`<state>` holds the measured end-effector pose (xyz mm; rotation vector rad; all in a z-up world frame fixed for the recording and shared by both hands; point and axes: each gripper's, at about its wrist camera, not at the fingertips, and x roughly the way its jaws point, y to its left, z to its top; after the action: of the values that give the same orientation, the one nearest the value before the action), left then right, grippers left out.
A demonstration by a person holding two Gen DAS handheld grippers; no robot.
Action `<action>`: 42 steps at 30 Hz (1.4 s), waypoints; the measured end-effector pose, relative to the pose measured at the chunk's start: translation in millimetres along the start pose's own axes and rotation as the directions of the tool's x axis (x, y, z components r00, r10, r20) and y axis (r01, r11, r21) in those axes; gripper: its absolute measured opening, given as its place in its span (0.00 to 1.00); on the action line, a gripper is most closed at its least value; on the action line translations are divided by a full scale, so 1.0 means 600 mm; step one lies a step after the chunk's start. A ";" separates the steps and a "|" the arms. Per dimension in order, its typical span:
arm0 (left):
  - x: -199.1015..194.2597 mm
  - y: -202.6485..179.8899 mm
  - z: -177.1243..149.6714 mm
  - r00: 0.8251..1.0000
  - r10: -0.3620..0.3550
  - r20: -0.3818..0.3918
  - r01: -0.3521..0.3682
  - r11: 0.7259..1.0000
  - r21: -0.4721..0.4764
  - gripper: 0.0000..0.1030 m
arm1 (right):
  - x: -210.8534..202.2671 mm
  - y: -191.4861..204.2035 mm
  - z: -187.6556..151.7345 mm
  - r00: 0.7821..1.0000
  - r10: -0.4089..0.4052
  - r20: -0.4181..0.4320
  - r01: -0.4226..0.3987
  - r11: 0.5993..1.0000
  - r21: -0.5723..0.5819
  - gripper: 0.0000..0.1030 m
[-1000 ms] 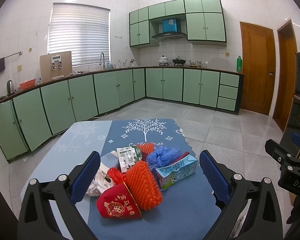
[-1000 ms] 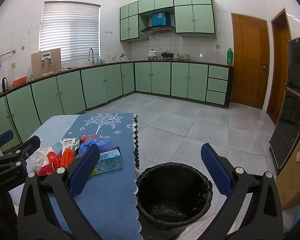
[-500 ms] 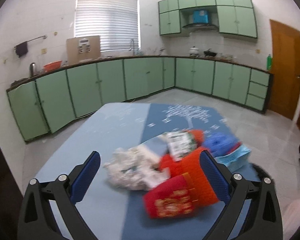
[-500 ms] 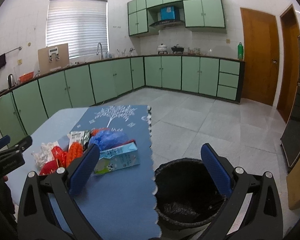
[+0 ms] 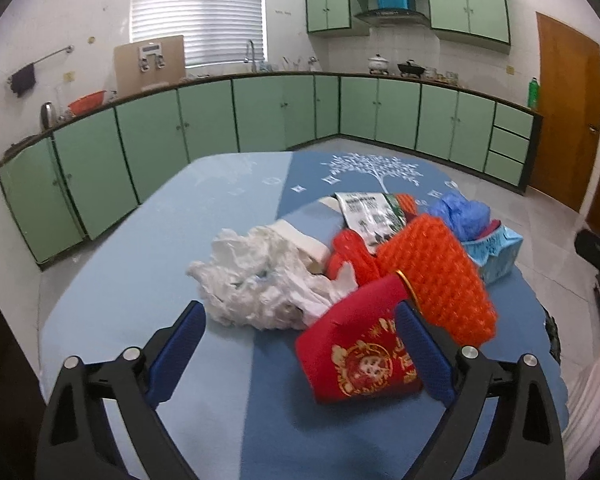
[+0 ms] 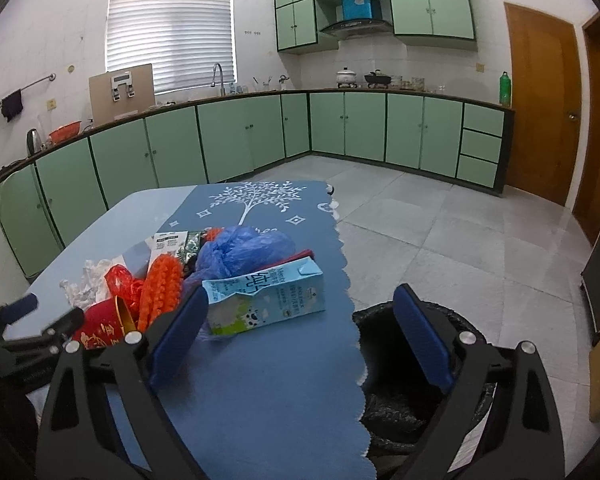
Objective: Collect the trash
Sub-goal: 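Reach the left tool to the red paper cup and grasp it, then grasp the orange mesh scrubber with the right tool while the left tool holds the cup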
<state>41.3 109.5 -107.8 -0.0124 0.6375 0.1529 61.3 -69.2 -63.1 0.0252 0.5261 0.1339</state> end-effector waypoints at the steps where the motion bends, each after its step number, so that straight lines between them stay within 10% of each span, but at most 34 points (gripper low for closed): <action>1: 0.004 -0.003 -0.003 1.000 -0.009 -0.005 0.009 1.000 0.002 0.90 | 0.004 0.002 0.000 1.000 0.007 -0.009 -0.007 1.000 -0.004 0.80; 27: 0.061 -0.043 -0.024 0.989 -0.082 -0.127 0.079 0.997 -0.027 0.93 | 0.053 0.023 -0.019 0.997 0.037 -0.070 -0.040 0.998 -0.040 0.80; 42: 0.000 -0.007 -0.011 0.997 -0.067 -0.034 0.066 0.997 -0.035 0.84 | 0.043 0.069 -0.023 0.985 0.163 -0.058 -0.166 0.985 -0.055 0.80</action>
<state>38.1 105.2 -113.3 -0.0689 0.6685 0.0992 71.4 -24.8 -85.2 0.0073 0.5726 0.3126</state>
